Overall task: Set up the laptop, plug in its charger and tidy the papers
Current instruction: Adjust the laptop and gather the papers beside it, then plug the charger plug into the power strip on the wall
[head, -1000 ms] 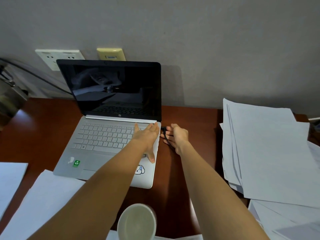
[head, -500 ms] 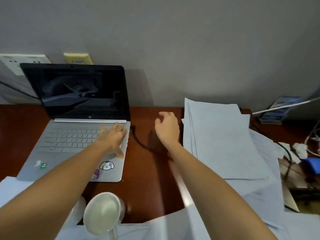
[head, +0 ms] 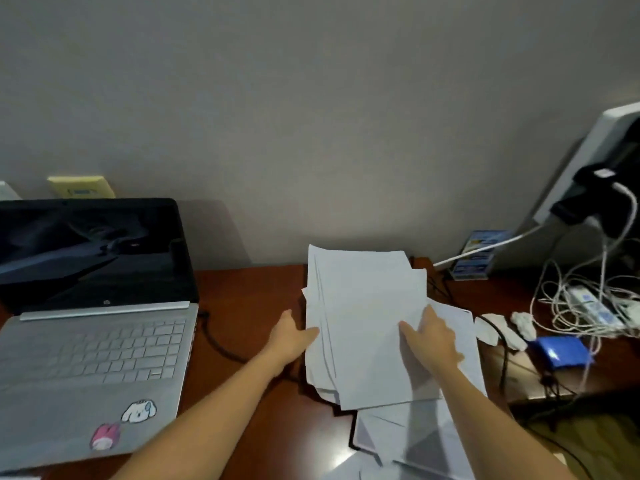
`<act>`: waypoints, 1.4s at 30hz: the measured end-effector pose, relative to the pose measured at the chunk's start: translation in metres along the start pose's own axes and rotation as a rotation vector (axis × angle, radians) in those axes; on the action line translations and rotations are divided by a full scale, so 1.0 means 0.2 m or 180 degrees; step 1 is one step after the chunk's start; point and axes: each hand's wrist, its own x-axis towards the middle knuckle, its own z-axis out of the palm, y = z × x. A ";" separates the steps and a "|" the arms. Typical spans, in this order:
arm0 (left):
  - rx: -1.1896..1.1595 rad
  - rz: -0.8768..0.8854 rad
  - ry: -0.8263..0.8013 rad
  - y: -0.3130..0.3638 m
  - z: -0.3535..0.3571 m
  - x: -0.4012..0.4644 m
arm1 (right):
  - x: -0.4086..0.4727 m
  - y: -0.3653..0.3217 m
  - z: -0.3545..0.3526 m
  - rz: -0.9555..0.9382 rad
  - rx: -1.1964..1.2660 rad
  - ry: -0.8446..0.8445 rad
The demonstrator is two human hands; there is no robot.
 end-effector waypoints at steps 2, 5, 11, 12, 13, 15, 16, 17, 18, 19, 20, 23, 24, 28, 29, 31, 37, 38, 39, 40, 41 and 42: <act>-0.0671 -0.0191 -0.0025 0.00 0.04 0.00 | -0.03 -0.02 0.03 -0.0388 -0.0045 0.0148; -0.1321 -0.0268 0.0290 0.00 0.04 0.00 | -0.09 -0.09 0.09 -0.1117 -0.0387 0.0426; 0.1943 0.0044 0.1293 -0.09 -0.33 -0.03 | -0.06 -0.12 0.19 -0.1612 -0.0200 0.0646; 0.2532 0.0054 0.1281 -0.12 -0.39 -0.03 | -0.04 -0.12 0.20 -0.1351 -0.0264 0.0808; 0.2872 0.0033 0.1303 -0.15 -0.42 -0.04 | -0.02 -0.11 0.21 -0.1027 -0.0411 0.0939; 0.3112 0.0059 0.1525 -0.17 -0.43 -0.06 | 0.01 -0.12 0.19 -0.0245 -0.0509 0.0959; 0.3297 0.0133 0.1625 -0.15 -0.42 -0.07 | 0.03 -0.11 0.17 0.0157 -0.0353 0.0891; 0.3522 0.0241 0.1638 -0.13 -0.40 -0.07 | 0.05 -0.09 0.15 0.0527 -0.0126 0.0812; 0.3679 0.0388 0.1546 -0.11 -0.37 -0.07 | 0.08 -0.07 0.12 0.0832 0.0074 0.0730; 0.3718 0.0551 0.1361 -0.10 -0.33 -0.07 | 0.10 -0.03 0.10 0.1072 0.0206 0.0664; 0.3552 0.0731 0.1135 -0.09 -0.28 -0.05 | 0.12 0.00 0.07 0.1229 0.0290 0.0643; 0.1884 0.0697 0.0351 -0.01 -0.10 -0.06 | 0.17 0.08 0.02 0.1131 0.0435 0.0953; 0.1334 0.0486 0.0127 0.02 -0.03 -0.07 | 0.18 0.08 0.01 0.1004 0.0559 0.1022; 0.0539 0.0054 -0.0691 0.06 0.19 -0.10 | 0.15 0.07 0.02 0.0835 0.1177 0.0783; 0.0288 -0.0024 -0.0844 0.05 0.23 -0.11 | 0.15 0.06 0.03 0.0895 0.1340 0.0766; -0.0044 -0.0059 -0.0596 0.05 0.27 -0.12 | 0.15 0.04 0.04 0.1061 0.1858 0.0877; -0.0214 0.0740 0.0764 0.11 -0.04 -0.08 | 0.13 -0.06 0.06 0.0293 0.2314 0.0993; -0.0159 0.0727 0.0937 0.08 -0.13 -0.07 | 0.10 -0.09 0.07 0.0060 0.2188 0.0872; 0.0004 0.0613 0.1119 0.02 -0.22 -0.05 | 0.07 -0.11 0.10 -0.0254 0.1837 0.0791; 0.0282 0.0404 0.1279 -0.05 -0.30 -0.04 | 0.03 -0.14 0.14 -0.0646 0.1289 0.0724; 0.0613 0.0153 0.1383 -0.12 -0.36 -0.04 | -0.01 -0.15 0.18 -0.1057 0.0684 0.0674; 0.0881 -0.0062 0.1441 -0.19 -0.40 -0.04 | -0.06 -0.17 0.22 -0.1435 0.0186 0.0619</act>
